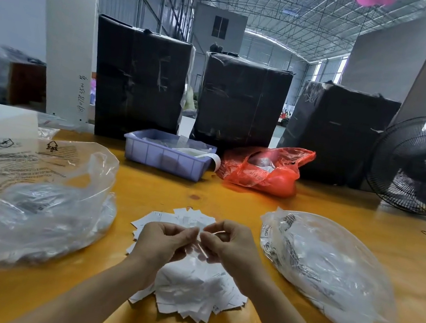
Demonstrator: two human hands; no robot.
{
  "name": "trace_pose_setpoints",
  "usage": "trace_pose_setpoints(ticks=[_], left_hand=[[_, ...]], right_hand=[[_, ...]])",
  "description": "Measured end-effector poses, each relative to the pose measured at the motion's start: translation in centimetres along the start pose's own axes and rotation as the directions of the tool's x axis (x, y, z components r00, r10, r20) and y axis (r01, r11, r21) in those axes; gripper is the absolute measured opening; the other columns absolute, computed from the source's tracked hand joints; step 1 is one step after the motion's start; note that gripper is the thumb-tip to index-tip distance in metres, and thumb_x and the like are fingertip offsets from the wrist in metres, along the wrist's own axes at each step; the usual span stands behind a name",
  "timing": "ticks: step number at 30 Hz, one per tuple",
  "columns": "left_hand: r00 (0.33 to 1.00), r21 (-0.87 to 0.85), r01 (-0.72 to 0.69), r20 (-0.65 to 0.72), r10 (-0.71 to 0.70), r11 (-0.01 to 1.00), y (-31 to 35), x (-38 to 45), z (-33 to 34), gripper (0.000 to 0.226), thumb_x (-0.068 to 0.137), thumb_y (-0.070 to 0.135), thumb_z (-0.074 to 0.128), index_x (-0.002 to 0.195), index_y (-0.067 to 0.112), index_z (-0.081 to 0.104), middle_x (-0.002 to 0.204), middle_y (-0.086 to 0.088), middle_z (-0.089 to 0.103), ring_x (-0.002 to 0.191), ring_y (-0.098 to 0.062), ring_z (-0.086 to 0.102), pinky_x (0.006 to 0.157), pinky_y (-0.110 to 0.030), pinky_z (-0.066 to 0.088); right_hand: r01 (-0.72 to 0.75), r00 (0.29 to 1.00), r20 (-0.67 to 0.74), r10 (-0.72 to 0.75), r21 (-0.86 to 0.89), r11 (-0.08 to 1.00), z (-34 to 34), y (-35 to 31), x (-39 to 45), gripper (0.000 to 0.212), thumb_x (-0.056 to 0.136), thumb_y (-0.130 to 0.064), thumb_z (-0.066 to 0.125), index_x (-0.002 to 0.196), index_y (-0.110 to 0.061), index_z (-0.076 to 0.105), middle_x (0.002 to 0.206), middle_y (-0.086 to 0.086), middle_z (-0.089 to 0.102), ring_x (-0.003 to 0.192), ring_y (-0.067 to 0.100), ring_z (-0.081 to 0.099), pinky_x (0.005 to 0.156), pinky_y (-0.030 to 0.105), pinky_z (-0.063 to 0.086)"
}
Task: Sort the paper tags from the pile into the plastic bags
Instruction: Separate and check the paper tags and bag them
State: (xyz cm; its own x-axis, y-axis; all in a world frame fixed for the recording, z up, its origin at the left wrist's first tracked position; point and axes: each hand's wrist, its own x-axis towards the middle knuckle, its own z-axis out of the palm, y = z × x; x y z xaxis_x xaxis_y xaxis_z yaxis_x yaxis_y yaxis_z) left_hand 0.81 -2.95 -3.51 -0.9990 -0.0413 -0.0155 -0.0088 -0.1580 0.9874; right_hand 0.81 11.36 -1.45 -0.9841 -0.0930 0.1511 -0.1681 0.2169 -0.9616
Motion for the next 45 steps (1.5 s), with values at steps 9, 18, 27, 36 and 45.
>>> trace_pose_setpoints(ticks=[9, 18, 27, 36, 45], left_hand=[[0.967, -0.088, -0.027, -0.253, 0.003, 0.996, 0.3, 1.1, -1.6, 0.007, 0.088, 0.001, 0.063, 0.083, 0.003, 0.057, 0.068, -0.013, 0.069, 0.052, -0.017, 0.062, 0.048, -0.022, 0.051], [0.973, -0.004, 0.015, -0.232, -0.015, 1.000, -0.4, 1.8, -1.7, 0.029, 0.086, -0.013, 0.048, 0.085, 0.011, 0.064, 0.083, -0.009, 0.066, 0.068, -0.015, 0.057, 0.054, -0.019, 0.046], [0.961, -0.010, -0.019, -0.277, 0.015, 1.000, -0.5, 2.1, -2.2, 0.029, 0.082, -0.003, 0.067, 0.105, 0.010, 0.054, 0.092, -0.010, 0.066, 0.081, -0.019, 0.061, 0.072, -0.027, 0.052], [0.955, 0.042, -0.076, -0.285, 0.084, 0.996, -0.3, 1.7, -2.5, 0.043, 0.076, 0.003, 0.076, 0.109, 0.009, 0.048, 0.083, -0.007, 0.063, 0.074, -0.014, 0.059, 0.066, -0.022, 0.047], [0.962, 0.085, -0.057, -0.261, 0.078, 0.995, 0.0, 1.4, -2.1, 0.040, 0.077, 0.009, 0.076, 0.106, 0.013, 0.049, 0.083, -0.006, 0.065, 0.072, -0.014, 0.060, 0.063, -0.024, 0.045]], right_hand=[[0.352, 0.936, 0.286, -0.206, -0.769, 0.533, 1.5, 2.5, -0.3, 0.026, 0.091, -0.031, 0.059, 0.106, -0.012, 0.070, 0.116, 0.004, 0.060, 0.109, 0.021, 0.050, 0.090, 0.028, 0.040], [0.286, 0.958, 0.214, -0.189, -0.712, 0.642, 1.5, 3.0, 0.3, 0.038, 0.073, -0.040, 0.077, 0.101, -0.015, 0.070, 0.093, -0.002, 0.055, 0.088, 0.013, 0.049, 0.070, 0.020, 0.036], [0.272, 0.955, 0.083, -0.283, -0.619, 0.737, 0.2, 2.9, 0.6, 0.021, 0.087, -0.013, 0.065, 0.107, -0.008, 0.068, 0.104, 0.005, 0.068, 0.095, 0.016, 0.061, 0.082, 0.023, 0.047], [0.419, 0.900, 0.393, -0.186, -0.668, 0.615, 1.3, 2.3, 0.1, 0.066, 0.068, -0.044, 0.080, 0.125, -0.016, 0.061, 0.126, -0.001, 0.059, 0.119, 0.013, 0.050, 0.100, 0.022, 0.039], [0.313, 0.946, 0.285, -0.154, -0.679, 0.664, -0.3, 2.3, 0.3, 0.023, 0.088, -0.020, 0.064, 0.101, -0.002, 0.070, 0.103, 0.007, 0.071, 0.094, 0.019, 0.064, 0.082, 0.030, 0.049]])
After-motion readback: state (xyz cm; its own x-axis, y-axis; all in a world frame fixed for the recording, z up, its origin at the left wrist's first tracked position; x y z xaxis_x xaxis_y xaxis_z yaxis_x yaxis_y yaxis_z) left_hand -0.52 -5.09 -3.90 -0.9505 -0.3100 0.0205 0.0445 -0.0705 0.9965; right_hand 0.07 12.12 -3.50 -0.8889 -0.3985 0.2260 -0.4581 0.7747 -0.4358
